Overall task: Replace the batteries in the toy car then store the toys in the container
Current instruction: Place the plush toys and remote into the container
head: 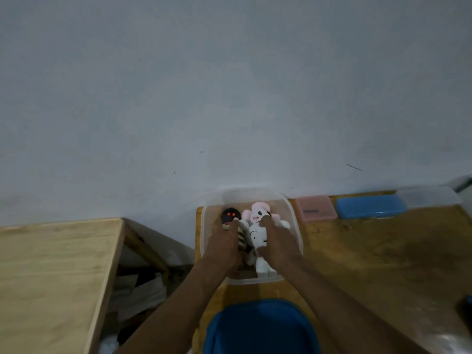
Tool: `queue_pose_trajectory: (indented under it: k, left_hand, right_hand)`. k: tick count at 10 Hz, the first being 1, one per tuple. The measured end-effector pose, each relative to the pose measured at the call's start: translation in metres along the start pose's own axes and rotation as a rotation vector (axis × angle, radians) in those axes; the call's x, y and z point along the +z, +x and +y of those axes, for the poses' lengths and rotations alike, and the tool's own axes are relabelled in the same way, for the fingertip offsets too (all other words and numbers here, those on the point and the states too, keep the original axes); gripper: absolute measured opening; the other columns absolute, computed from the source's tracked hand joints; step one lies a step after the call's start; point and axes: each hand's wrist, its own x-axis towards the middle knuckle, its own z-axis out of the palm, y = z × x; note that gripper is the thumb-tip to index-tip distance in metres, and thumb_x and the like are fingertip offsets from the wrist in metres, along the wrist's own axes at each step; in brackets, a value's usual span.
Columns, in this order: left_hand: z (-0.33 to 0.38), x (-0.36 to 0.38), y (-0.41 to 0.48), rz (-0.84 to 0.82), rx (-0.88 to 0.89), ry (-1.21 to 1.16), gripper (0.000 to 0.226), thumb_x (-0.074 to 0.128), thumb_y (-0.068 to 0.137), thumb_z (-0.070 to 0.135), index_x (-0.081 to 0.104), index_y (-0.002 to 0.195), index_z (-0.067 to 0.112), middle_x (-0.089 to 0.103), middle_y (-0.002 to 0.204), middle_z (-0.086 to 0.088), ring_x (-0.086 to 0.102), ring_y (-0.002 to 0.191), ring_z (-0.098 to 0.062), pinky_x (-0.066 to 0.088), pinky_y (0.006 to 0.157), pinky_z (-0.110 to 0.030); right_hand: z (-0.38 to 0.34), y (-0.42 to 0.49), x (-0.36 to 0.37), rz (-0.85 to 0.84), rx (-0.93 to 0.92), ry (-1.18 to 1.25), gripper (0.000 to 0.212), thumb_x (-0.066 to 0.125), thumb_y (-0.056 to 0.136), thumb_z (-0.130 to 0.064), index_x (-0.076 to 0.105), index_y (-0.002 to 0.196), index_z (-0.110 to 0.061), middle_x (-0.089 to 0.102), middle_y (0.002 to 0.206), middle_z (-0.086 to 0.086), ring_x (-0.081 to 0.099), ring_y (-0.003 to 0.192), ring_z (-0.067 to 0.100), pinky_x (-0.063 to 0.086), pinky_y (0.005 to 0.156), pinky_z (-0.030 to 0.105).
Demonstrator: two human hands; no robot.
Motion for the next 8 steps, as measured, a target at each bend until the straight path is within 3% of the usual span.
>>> queue_pose_trajectory:
  k: [1,2,3,4,6,8]
  left_hand:
    - [0.000,0.004,-0.002,-0.043,0.044,0.145,0.075,0.064,0.090,0.016,0.019,0.150,0.016,0.030,0.147,-0.014,0.057,0.097,-0.012,0.046,0.077,-0.008]
    - [0.004,0.003,-0.003,-0.049,0.023,0.240,0.097,0.074,0.081,0.018,0.007,0.152,0.018,0.021,0.148,-0.018,0.055,0.113,-0.028,0.047,0.089,-0.029]
    - [0.007,0.001,-0.007,-0.057,0.022,0.275,0.105,0.076,0.080,0.022,0.001,0.153,0.017,0.020,0.149,-0.022,0.050,0.121,-0.036,0.045,0.099,-0.038]
    - [0.009,-0.004,-0.018,-0.019,0.060,0.265,0.106,0.076,0.080,0.027,0.001,0.154,0.016,0.020,0.151,-0.020,0.040,0.131,-0.036,0.040,0.108,-0.041]
    - [0.021,-0.020,-0.067,0.197,0.170,0.289,0.073,0.062,0.089,0.032,0.023,0.149,0.019,0.036,0.145,-0.014,0.044,0.126,-0.031,0.043,0.103,-0.038]
    - [0.021,-0.006,-0.133,0.341,0.184,0.336,0.047,0.052,0.093,0.033,0.040,0.136,0.019,0.047,0.135,-0.010,0.052,0.114,-0.029,0.050,0.091,-0.040]
  right_hand:
    - [0.001,0.002,0.003,-0.015,0.013,0.015,0.061,0.069,0.081,-0.018,0.035,0.130,-0.026,0.058,0.121,0.009,0.059,0.099,0.024,0.046,0.070,0.031]
    - [0.002,0.002,0.001,-0.040,-0.003,0.042,0.066,0.071,0.079,-0.020,0.034,0.134,-0.027,0.056,0.123,0.011,0.058,0.101,0.027,0.048,0.075,0.032]
    - [0.000,-0.002,-0.005,-0.030,-0.030,0.053,0.076,0.074,0.078,-0.023,0.030,0.139,-0.030,0.056,0.126,0.009,0.058,0.106,0.029,0.049,0.079,0.033]
    - [0.001,-0.009,-0.013,-0.033,-0.080,0.040,0.067,0.069,0.081,-0.024,0.034,0.138,-0.027,0.059,0.122,0.011,0.060,0.102,0.030,0.049,0.079,0.033]
    - [0.001,-0.047,-0.038,0.125,-0.179,-0.052,0.053,0.058,0.091,-0.028,0.036,0.139,-0.031,0.053,0.124,0.010,0.056,0.107,0.028,0.045,0.077,0.032]
    - [0.019,-0.105,-0.046,0.229,-0.338,-0.084,0.041,0.054,0.090,-0.038,0.047,0.129,-0.025,0.051,0.127,0.006,0.048,0.114,0.024,0.046,0.086,0.033]
